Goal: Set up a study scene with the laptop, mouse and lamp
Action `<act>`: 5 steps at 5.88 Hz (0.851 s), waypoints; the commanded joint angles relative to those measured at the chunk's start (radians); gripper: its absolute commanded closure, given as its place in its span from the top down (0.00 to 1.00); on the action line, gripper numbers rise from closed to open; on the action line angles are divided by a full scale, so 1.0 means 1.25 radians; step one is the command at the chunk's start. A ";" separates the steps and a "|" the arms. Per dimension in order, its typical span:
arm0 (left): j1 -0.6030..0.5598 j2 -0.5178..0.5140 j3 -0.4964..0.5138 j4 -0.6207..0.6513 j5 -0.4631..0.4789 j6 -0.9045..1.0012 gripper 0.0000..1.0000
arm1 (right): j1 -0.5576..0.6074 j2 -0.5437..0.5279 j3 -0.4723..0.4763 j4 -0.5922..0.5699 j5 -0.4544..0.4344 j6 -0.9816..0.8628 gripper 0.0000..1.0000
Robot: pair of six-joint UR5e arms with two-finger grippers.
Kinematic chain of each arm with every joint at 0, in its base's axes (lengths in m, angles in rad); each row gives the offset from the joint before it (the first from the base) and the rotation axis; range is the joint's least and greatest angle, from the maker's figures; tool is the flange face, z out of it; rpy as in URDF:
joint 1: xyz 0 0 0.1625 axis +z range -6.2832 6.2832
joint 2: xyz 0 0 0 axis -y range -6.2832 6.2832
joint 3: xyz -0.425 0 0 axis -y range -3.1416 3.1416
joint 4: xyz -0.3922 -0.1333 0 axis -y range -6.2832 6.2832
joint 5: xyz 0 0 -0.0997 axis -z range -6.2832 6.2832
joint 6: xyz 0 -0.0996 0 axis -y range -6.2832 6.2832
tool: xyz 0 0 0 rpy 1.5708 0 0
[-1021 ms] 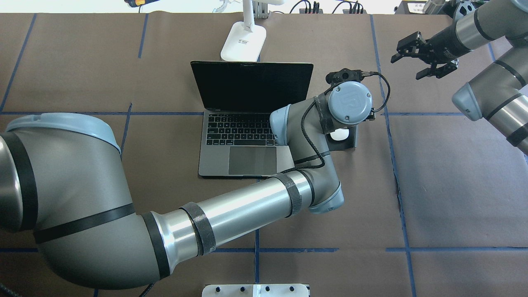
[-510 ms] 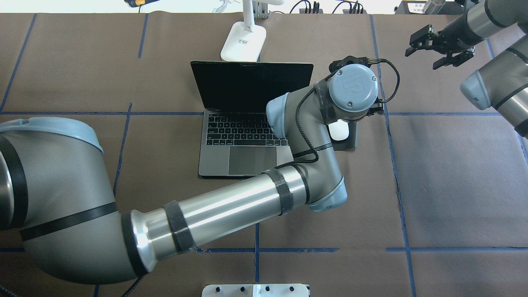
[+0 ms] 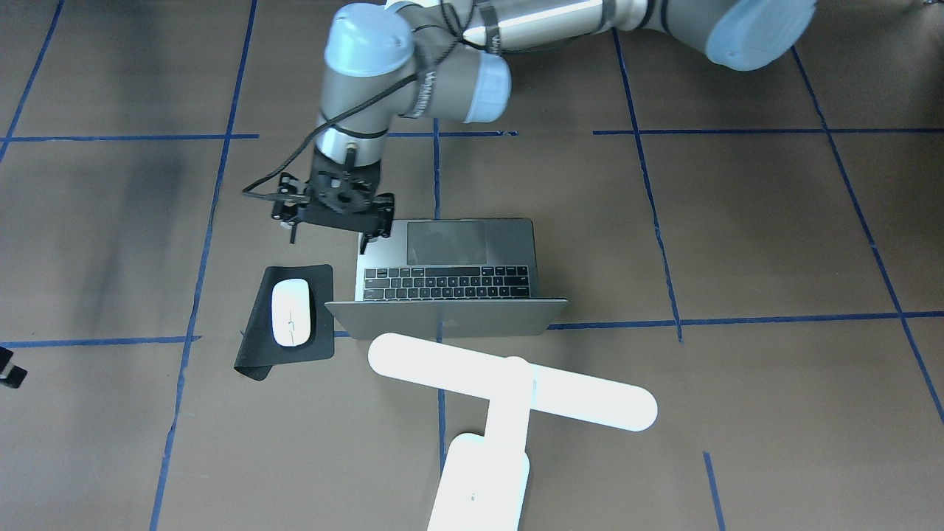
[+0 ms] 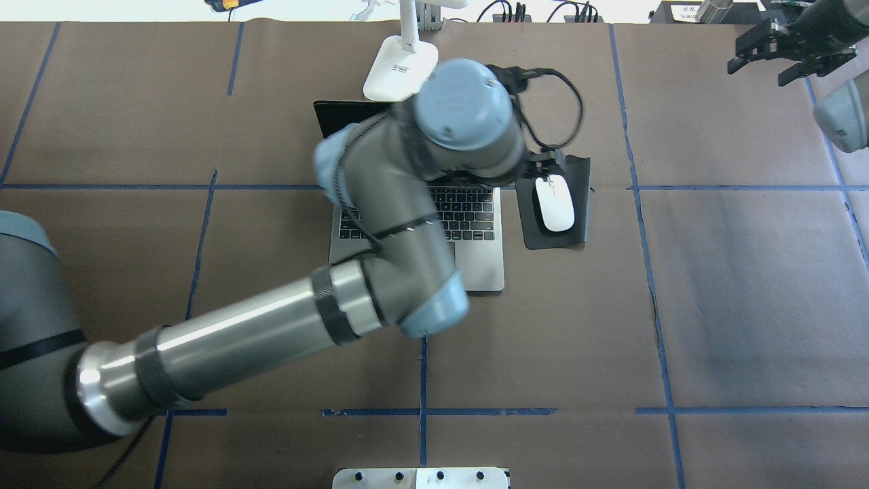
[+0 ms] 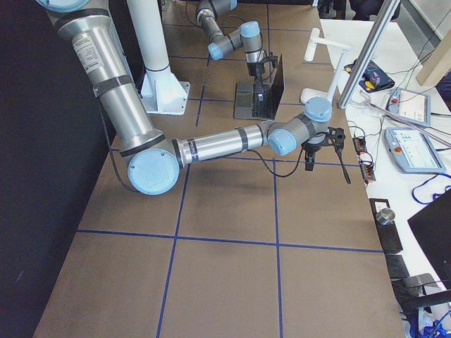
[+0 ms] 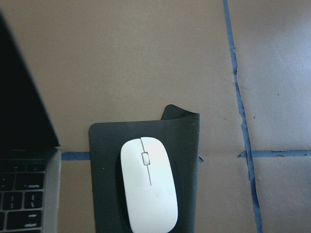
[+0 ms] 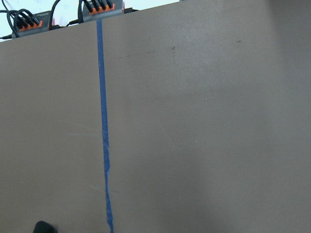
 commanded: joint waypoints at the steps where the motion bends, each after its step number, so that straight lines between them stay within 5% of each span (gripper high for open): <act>1: -0.085 0.166 -0.152 0.011 -0.102 0.073 1.00 | 0.026 -0.074 0.134 -0.135 0.000 -0.121 1.00; 3: -0.204 0.293 -0.208 0.062 -0.245 0.270 1.00 | 0.017 -0.153 0.315 -0.247 0.000 -0.125 1.00; 5: -0.284 0.424 -0.253 0.062 -0.313 0.424 1.00 | 0.016 -0.197 0.395 -0.293 0.000 -0.127 1.00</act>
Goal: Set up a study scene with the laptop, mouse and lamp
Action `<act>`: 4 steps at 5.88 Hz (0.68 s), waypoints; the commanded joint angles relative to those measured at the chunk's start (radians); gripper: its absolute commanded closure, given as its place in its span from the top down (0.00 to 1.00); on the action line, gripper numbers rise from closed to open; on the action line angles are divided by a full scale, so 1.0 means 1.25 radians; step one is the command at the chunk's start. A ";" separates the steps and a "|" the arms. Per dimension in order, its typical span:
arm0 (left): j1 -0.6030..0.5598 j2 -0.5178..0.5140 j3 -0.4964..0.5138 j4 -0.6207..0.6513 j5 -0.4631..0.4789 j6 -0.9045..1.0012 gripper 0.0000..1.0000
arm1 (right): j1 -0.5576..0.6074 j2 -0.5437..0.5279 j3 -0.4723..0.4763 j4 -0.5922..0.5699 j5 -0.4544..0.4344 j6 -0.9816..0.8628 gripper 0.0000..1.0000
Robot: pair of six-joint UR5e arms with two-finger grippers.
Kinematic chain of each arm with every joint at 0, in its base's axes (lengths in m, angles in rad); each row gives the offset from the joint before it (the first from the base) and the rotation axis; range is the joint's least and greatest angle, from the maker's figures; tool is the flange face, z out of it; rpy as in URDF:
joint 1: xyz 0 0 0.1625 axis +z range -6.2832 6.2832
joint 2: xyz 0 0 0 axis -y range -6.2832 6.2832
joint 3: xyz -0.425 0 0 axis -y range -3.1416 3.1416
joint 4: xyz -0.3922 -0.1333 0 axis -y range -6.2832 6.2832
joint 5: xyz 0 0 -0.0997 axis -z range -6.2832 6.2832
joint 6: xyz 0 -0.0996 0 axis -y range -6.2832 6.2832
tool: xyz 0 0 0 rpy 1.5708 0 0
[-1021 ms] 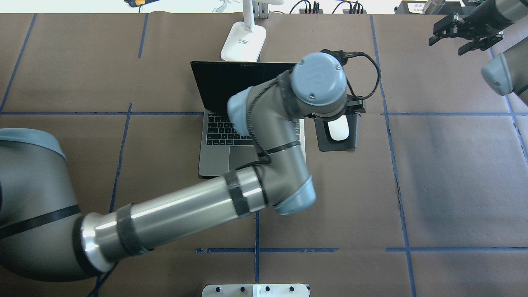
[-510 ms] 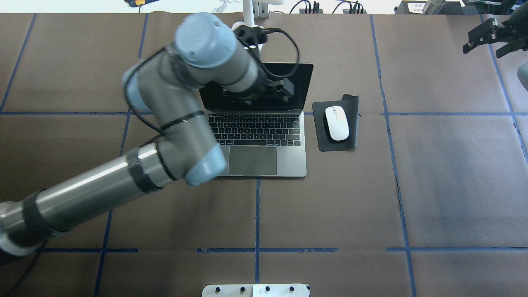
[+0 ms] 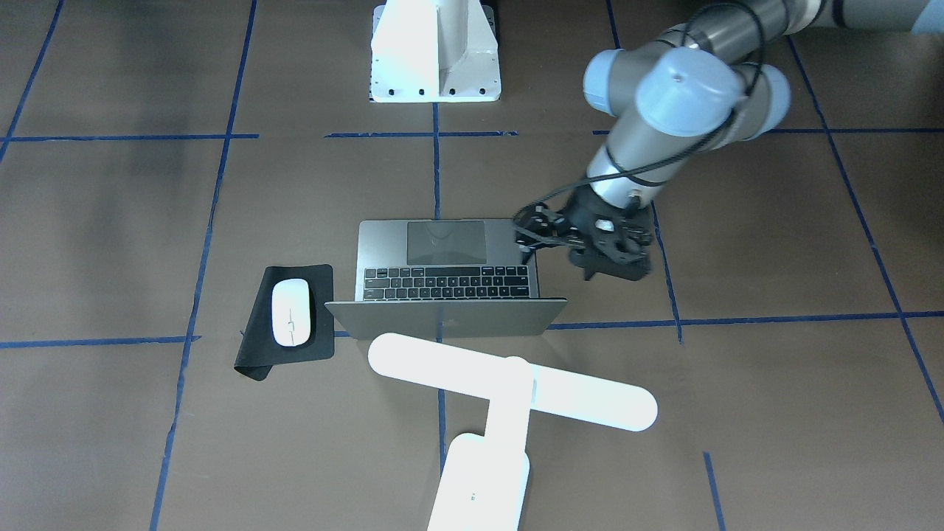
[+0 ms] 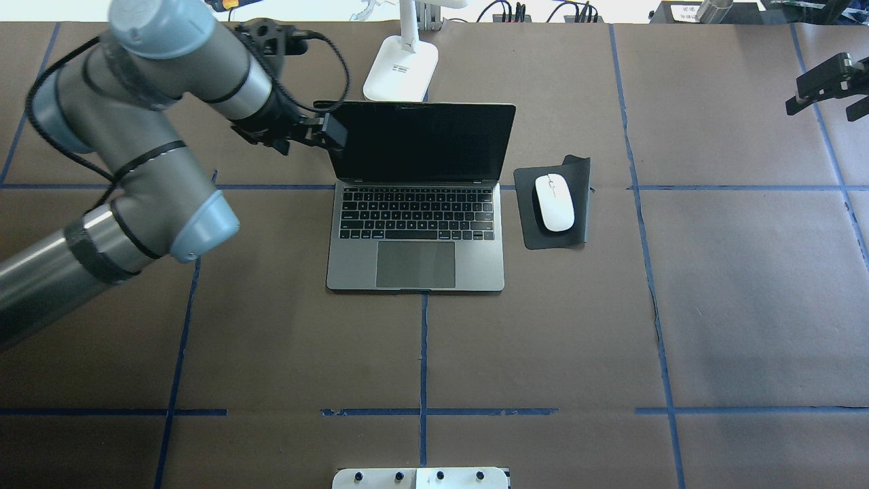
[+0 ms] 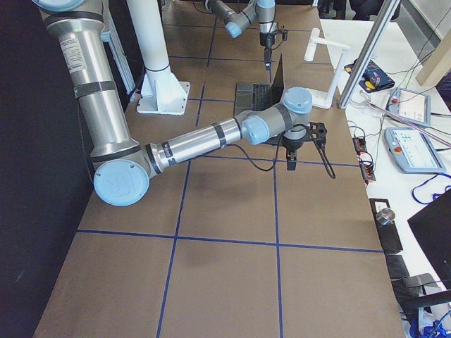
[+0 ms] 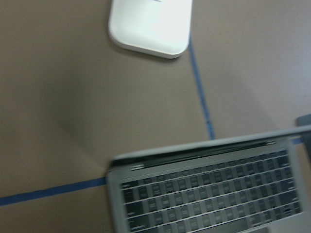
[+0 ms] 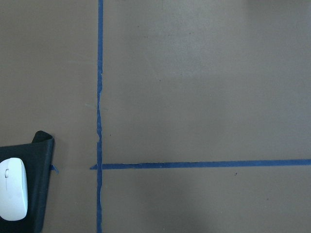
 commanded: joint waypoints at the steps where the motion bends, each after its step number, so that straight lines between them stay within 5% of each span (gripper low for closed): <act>1: -0.104 0.119 -0.014 0.002 -0.091 0.174 1.00 | -0.001 -0.058 0.066 -0.017 0.001 -0.004 1.00; 4: -0.265 0.270 -0.014 0.001 -0.169 0.303 1.00 | -0.001 -0.124 0.089 -0.016 0.005 -0.046 1.00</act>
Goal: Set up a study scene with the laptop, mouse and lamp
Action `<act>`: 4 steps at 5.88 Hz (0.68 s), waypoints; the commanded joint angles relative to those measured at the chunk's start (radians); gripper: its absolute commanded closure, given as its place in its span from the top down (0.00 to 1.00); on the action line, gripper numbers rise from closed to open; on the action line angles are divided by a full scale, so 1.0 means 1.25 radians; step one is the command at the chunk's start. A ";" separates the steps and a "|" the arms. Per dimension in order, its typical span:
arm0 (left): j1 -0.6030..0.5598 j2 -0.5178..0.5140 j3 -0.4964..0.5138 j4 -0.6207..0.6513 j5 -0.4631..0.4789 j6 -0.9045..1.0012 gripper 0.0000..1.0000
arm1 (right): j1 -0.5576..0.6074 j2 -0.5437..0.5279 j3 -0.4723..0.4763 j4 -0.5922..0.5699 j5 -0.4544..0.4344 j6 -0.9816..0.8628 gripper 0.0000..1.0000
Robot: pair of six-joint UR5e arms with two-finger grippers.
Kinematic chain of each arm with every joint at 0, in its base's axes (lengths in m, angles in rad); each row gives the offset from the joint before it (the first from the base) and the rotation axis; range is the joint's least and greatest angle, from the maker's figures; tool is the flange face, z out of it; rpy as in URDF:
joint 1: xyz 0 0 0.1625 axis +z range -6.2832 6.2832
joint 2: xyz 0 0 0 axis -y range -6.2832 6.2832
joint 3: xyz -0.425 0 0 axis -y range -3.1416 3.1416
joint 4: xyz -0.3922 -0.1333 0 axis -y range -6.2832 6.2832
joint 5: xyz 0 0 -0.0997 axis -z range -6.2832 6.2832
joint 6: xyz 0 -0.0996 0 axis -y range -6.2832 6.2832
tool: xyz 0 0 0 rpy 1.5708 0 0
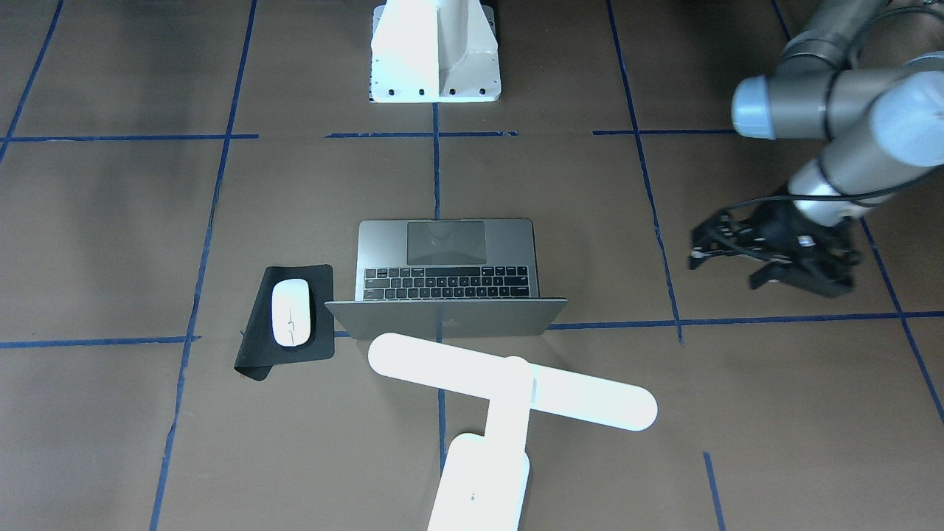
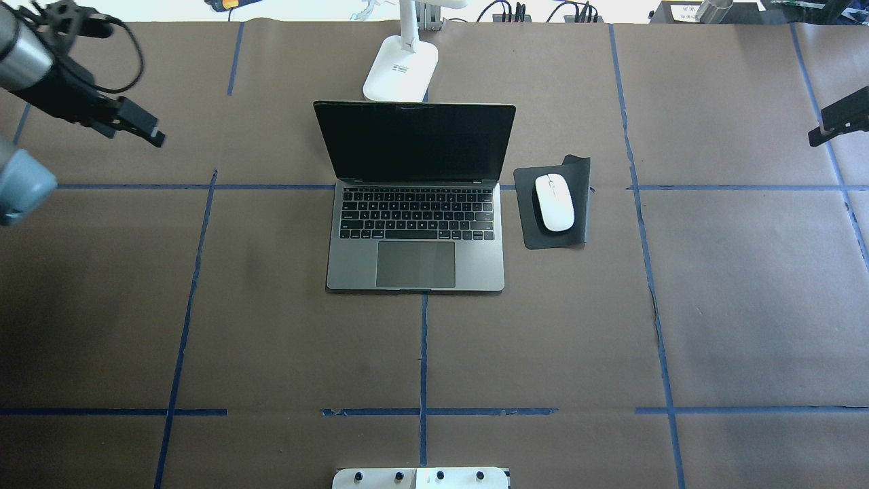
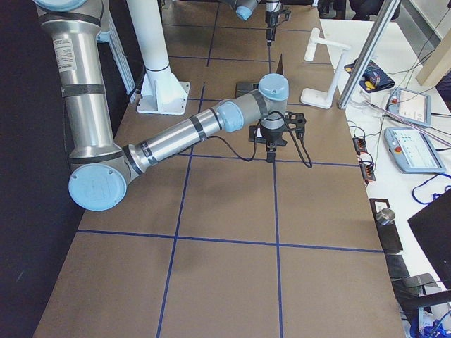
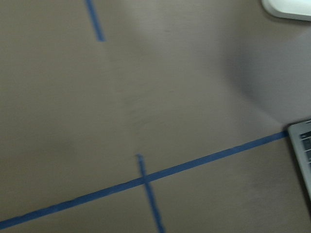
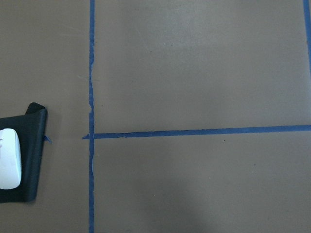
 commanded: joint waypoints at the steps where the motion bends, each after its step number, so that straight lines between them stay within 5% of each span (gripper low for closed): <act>1: -0.096 0.092 0.010 0.002 -0.010 0.157 1.00 | 0.000 -0.071 0.008 0.000 0.001 -0.091 1.00; 4: -0.233 0.183 0.024 0.038 -0.001 0.391 1.00 | 0.068 -0.205 0.000 0.005 0.009 -0.289 1.00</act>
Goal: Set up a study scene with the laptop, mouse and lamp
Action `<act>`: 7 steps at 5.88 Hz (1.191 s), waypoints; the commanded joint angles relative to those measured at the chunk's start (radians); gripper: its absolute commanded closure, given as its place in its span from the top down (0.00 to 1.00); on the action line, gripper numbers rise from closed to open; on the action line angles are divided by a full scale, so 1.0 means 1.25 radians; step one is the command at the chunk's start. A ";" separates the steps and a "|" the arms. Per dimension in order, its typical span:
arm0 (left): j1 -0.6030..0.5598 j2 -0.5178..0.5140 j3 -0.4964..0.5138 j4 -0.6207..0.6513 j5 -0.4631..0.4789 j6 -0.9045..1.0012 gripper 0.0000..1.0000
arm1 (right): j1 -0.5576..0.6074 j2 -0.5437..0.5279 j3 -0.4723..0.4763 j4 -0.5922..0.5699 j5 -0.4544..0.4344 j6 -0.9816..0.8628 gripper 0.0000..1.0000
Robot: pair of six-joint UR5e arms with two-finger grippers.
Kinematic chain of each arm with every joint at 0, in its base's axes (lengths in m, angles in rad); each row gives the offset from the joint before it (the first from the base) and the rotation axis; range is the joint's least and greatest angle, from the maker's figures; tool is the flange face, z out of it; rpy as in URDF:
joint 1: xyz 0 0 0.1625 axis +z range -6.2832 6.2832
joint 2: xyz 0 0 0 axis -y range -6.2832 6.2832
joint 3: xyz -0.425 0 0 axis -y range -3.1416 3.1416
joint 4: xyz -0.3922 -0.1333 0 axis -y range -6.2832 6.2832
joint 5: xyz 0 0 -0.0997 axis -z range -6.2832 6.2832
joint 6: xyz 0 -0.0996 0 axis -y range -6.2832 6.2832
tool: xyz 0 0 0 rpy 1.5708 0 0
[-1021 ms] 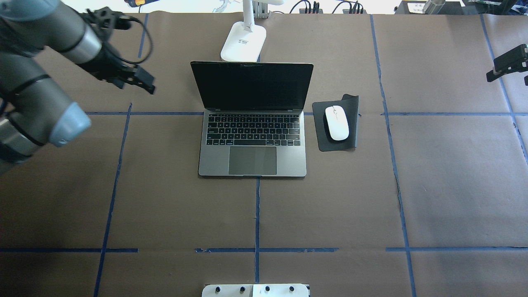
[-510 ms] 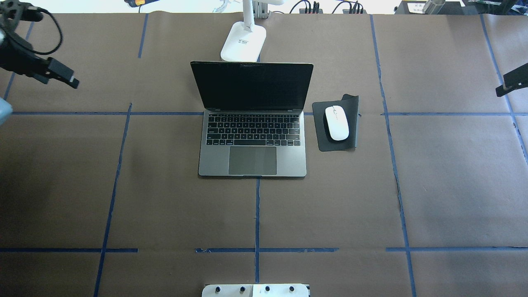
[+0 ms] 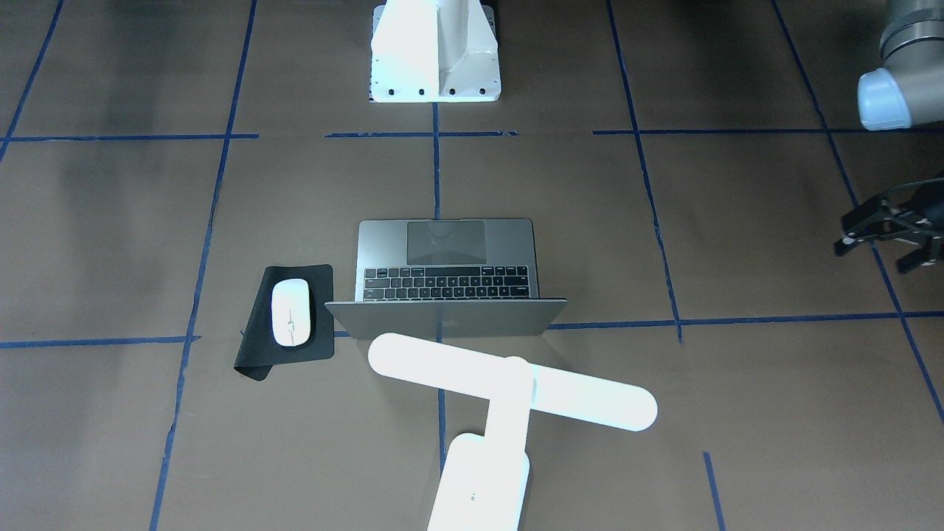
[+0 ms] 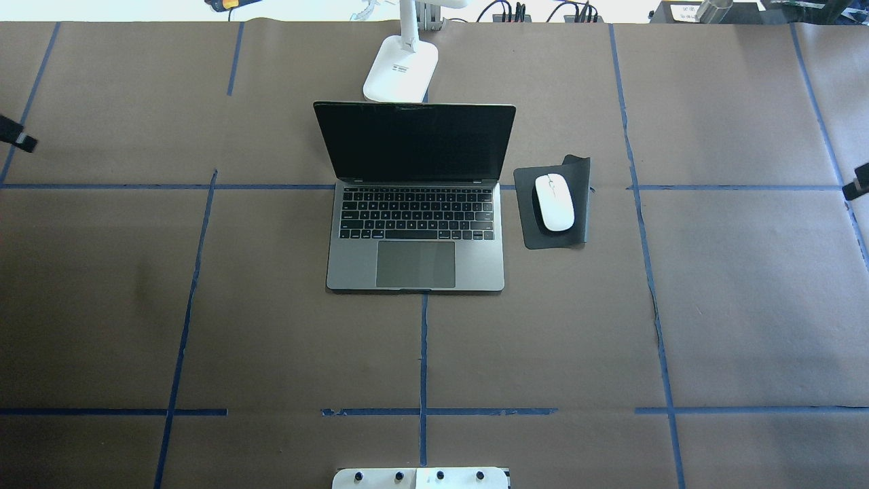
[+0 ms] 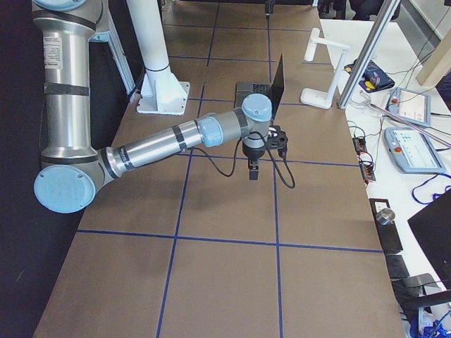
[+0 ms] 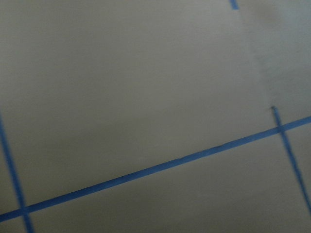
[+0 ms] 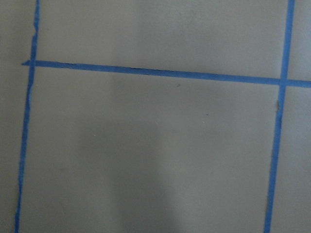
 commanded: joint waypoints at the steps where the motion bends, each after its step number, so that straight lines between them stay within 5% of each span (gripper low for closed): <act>1: -0.098 0.025 0.016 0.104 0.005 0.153 1.00 | 0.079 -0.066 -0.027 -0.006 0.001 -0.148 1.00; 4: -0.144 0.031 0.005 0.261 -0.001 0.235 1.00 | 0.094 -0.072 -0.059 0.002 0.012 -0.172 1.00; 7: -0.143 0.047 0.018 0.264 0.006 0.225 1.00 | 0.095 -0.072 -0.054 0.003 0.014 -0.171 1.00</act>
